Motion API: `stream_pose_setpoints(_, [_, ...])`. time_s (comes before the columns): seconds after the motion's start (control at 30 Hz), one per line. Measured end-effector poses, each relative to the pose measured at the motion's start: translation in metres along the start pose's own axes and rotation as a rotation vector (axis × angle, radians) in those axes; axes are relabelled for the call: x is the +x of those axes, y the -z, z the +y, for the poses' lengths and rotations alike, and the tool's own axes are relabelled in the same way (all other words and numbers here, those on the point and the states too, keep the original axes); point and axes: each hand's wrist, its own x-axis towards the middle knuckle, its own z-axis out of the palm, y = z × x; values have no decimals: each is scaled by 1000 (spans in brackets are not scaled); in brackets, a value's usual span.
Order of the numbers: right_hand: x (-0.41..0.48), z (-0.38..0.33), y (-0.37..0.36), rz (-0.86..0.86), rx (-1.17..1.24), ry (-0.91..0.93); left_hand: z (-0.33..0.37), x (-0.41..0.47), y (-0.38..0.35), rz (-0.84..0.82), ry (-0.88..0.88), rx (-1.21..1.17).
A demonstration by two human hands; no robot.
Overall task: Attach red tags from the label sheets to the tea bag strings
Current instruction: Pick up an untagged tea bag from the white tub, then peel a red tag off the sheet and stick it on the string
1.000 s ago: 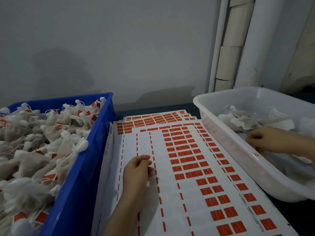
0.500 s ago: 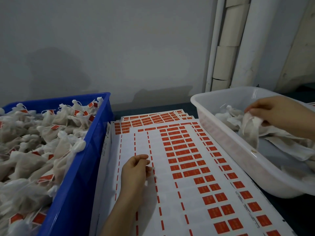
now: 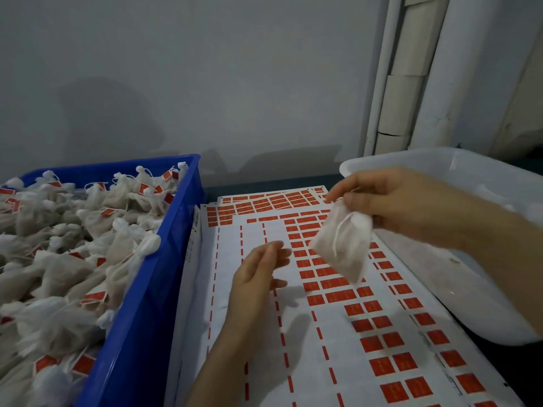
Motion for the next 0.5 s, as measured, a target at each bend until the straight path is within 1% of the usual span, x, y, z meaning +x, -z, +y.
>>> stream_pose_setpoints(0.1, [5, 10, -37, -137, 13, 7, 3, -5, -2, -155, -49, -16])
stream_pose_setpoints(0.17, [9, 20, -58, -178, -13, 13, 2, -7, -2, -187, -78, 11])
stream_pose_setpoints(0.23, [13, 29, -72, -156, -15, 10, 0, -7, -2, -122, -84, 43])
stream_pose_setpoints(0.37, [19, 44, -87, -26, -2, 22, -4, -2, 0, 71, -51, 59])
stream_pose_setpoints(0.5, [18, 58, -101, 92, 41, -9, -7, 1, 1, 147, -4, 81])
